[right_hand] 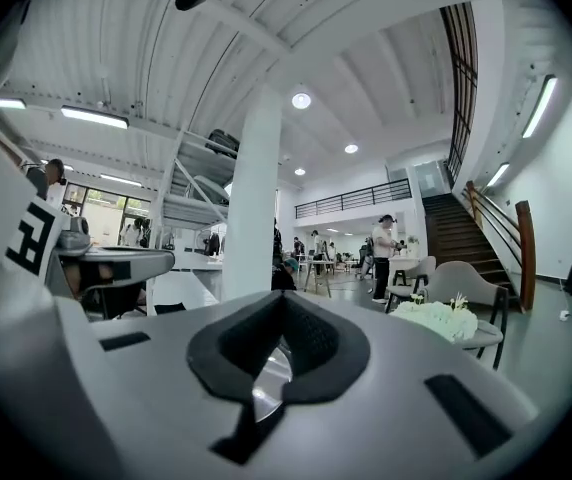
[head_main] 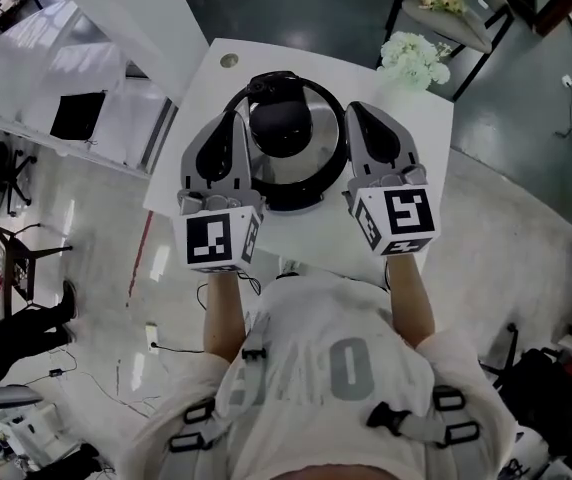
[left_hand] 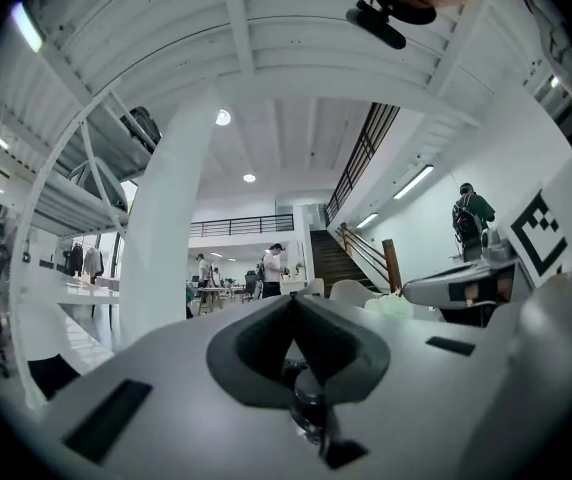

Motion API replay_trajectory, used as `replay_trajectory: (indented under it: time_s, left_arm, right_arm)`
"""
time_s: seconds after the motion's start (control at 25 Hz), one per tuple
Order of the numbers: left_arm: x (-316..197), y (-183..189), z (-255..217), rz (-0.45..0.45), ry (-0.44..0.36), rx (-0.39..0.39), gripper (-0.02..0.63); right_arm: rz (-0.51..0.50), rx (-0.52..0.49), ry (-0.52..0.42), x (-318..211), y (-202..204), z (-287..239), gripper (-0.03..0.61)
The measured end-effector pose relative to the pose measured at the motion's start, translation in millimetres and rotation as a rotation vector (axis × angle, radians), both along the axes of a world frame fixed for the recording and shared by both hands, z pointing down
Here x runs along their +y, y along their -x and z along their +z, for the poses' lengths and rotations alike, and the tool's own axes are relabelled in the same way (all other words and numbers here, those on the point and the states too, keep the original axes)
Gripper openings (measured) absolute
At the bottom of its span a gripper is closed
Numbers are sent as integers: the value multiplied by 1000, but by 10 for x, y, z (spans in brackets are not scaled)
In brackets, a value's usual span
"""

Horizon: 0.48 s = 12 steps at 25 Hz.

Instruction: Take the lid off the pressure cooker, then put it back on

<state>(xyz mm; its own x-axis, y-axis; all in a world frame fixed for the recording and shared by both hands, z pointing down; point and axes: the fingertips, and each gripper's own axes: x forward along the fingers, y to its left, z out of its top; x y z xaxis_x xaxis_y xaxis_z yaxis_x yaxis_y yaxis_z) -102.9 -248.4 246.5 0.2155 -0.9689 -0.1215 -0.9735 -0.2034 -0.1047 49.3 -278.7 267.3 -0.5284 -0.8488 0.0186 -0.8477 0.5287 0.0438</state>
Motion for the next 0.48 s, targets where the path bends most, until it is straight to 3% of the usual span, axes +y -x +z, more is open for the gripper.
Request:
replay_trajectory:
  time_s: [0.48]
  left_arm:
    - [-15,40,16,-22,1,-16,18]
  right_arm:
    - [-21,25,-2,42,24,4,9]
